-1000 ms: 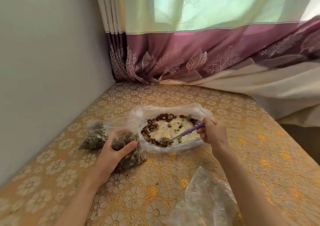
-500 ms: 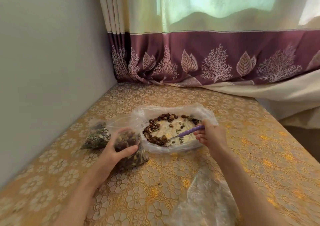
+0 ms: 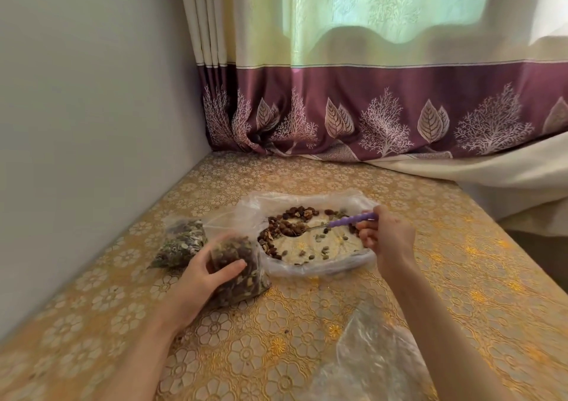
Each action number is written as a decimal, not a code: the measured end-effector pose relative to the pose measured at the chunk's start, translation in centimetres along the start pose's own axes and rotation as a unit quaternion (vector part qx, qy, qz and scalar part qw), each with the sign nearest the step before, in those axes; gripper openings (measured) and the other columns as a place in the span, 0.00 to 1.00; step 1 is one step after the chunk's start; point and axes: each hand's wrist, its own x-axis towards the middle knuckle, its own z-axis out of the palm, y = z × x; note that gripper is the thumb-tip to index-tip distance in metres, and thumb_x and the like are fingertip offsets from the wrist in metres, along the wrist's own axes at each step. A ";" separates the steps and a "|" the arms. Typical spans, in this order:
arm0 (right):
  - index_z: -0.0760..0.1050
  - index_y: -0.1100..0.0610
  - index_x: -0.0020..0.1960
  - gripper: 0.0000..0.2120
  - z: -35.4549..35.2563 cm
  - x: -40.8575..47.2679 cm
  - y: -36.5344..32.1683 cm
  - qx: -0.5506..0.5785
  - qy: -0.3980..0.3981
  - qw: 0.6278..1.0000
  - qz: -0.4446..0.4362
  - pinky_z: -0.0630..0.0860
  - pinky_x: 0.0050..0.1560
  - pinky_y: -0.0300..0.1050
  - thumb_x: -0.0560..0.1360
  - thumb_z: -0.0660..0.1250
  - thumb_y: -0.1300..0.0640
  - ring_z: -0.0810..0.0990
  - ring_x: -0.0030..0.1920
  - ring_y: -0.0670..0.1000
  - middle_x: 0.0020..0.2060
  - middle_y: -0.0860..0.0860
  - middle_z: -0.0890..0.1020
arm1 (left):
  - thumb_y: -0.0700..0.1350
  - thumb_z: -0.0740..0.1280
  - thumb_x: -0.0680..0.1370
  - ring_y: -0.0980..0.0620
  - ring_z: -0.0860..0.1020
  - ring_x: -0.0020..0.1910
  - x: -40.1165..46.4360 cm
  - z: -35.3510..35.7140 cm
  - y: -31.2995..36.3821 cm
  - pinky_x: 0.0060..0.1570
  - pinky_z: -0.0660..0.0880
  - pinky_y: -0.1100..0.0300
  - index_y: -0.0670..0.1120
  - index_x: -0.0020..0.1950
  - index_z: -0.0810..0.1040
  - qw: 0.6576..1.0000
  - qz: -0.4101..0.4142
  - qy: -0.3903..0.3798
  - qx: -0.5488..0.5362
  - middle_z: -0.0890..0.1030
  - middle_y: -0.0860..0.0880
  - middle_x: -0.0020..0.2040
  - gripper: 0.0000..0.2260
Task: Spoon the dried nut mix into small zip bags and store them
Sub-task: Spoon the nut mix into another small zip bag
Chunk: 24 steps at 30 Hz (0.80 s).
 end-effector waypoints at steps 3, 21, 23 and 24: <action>0.76 0.64 0.38 0.12 0.5 -0.1 -1.1 0.012 -0.018 1.000 -0.018 0.65 0.18 0.33 0.77 0.59 0.64 0.71 0.20 0.44 0.22 0.50 0.77 | 0.58 0.79 0.59 0.50 0.80 0.55 0.0 0.0 -0.1 0.51 0.78 0.54 0.60 0.59 0.77 1.000 0.001 0.002 0.000 0.82 0.50 0.54 0.29; 0.77 0.64 0.38 0.13 6.2 -2.8 -4.7 -0.018 -0.202 0.973 -0.113 0.66 0.21 0.35 0.78 0.59 0.64 0.72 0.23 0.48 0.27 0.54 0.79 | 0.66 0.77 0.56 0.51 0.80 0.54 -0.1 0.7 0.2 0.58 0.74 0.50 0.56 0.57 0.78 1.000 0.003 0.010 -0.011 0.82 0.51 0.54 0.33; 0.77 0.64 0.40 0.12 6.3 -3.2 -4.7 -0.034 -0.228 0.964 -0.132 0.67 0.22 0.36 0.79 0.58 0.64 0.73 0.24 0.48 0.29 0.55 0.79 | 0.65 0.77 0.57 0.50 0.80 0.55 -0.1 0.7 0.2 0.58 0.74 0.49 0.57 0.57 0.78 1.000 0.006 0.006 -0.015 0.82 0.50 0.54 0.32; 0.77 0.64 0.42 0.12 6.3 -3.3 -4.7 -0.043 -0.240 0.960 -0.141 0.68 0.22 0.36 0.79 0.58 0.64 0.74 0.25 0.48 0.30 0.56 0.80 | 0.65 0.77 0.57 0.50 0.80 0.55 -0.1 0.7 0.2 0.59 0.73 0.48 0.57 0.56 0.78 1.000 0.009 0.006 -0.019 0.82 0.51 0.54 0.31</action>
